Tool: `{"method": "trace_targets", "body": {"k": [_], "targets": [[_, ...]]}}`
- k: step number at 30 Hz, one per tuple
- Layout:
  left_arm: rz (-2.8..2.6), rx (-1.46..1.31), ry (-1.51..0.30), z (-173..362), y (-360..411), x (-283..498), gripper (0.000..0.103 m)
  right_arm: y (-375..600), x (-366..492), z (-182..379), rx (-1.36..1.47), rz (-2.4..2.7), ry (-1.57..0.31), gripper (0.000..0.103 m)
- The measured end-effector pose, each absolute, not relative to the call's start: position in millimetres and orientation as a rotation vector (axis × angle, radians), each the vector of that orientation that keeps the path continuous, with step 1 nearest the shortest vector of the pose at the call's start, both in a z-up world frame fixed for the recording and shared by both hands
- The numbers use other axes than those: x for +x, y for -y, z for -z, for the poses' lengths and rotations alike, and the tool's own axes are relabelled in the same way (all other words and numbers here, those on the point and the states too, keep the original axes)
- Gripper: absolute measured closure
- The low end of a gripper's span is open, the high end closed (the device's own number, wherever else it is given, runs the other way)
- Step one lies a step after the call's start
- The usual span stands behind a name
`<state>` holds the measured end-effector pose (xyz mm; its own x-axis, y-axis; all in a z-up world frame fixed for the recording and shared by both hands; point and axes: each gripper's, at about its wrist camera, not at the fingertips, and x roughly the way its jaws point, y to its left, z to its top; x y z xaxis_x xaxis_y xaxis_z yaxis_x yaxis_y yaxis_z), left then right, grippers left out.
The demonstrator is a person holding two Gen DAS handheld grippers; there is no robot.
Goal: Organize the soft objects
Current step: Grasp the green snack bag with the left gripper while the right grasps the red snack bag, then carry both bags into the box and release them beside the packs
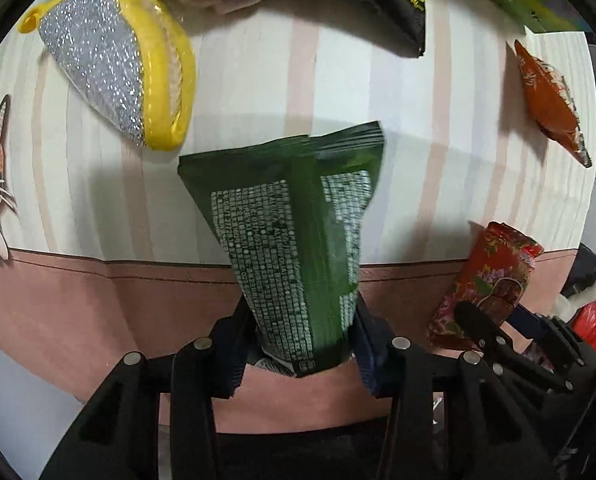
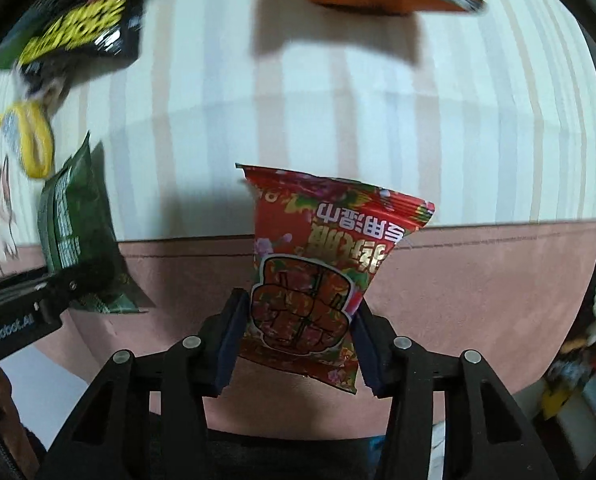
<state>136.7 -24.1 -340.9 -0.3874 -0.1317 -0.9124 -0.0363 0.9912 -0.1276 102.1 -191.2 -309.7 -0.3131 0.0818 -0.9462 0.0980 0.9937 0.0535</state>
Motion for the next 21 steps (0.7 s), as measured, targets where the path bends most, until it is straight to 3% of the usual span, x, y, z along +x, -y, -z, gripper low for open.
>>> {"method": "trace_targets", "body": {"k": [9,12,16,21], "targets": [[0.072,-0.025,-1.921,352,38,119,0.059,182,107,308,0.127,0.011,-1.906,0.048],[0.067,0.001,-1.888,341,60,107,0.07,175,110,301,0.088,0.002,-1.89,0.05],[0.117,-0.037,-1.809,284,71,115,0.072,169,111,278,0.139,-0.062,-1.849,0.055],[0.188,-0.131,-1.626,183,73,158,0.072,161,155,178,0.187,-0.18,-1.67,0.055]]}}
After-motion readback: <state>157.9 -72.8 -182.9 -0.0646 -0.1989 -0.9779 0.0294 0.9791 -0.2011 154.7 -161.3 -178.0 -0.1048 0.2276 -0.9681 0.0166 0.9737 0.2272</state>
